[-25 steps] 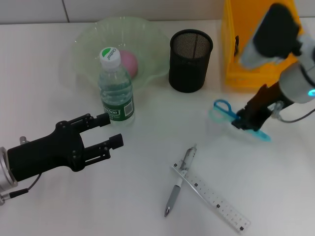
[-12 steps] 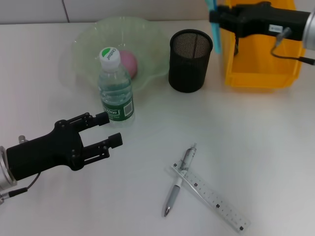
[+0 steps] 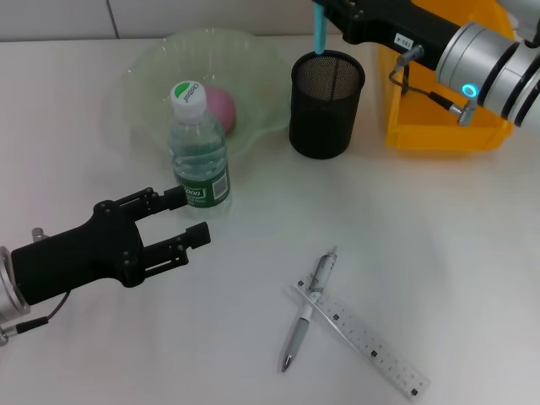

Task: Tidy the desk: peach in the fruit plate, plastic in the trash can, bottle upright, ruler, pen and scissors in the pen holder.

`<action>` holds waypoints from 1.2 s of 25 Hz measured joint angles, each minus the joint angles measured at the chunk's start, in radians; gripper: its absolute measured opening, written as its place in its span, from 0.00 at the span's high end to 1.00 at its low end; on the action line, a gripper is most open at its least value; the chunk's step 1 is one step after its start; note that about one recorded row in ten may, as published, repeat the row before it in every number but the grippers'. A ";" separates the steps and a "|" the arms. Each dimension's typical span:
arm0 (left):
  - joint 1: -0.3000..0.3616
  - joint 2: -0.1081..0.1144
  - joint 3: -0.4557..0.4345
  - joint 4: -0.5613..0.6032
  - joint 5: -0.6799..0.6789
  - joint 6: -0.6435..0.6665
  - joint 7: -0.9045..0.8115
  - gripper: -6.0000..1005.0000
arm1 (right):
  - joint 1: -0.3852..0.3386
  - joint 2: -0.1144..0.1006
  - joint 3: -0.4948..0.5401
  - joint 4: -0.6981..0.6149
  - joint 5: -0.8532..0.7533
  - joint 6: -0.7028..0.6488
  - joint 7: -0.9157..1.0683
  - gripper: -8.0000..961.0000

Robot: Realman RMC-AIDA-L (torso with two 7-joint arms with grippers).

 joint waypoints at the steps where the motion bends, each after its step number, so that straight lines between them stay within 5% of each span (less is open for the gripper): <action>1: 0.000 0.000 0.000 0.000 0.000 0.000 0.000 0.31 | 0.005 0.000 0.000 0.009 0.000 0.004 -0.004 0.75; 9: -0.002 0.002 -0.012 0.000 -0.001 0.000 0.001 0.31 | -0.004 0.001 -0.001 0.015 -0.003 -0.003 -0.015 0.74; 19: 0.000 0.002 -0.014 0.002 -0.002 0.003 0.001 0.31 | -0.036 -0.015 -0.052 -0.030 -0.019 -0.058 0.091 0.44; 24: 0.003 0.003 -0.016 0.002 -0.001 0.006 0.000 0.31 | -0.164 -0.038 -0.118 -0.388 -0.310 -0.147 0.443 0.35; 30: -0.002 0.003 -0.016 0.002 0.000 0.008 -0.006 0.31 | -0.218 -0.018 -0.114 -0.877 -0.936 -0.405 1.001 0.35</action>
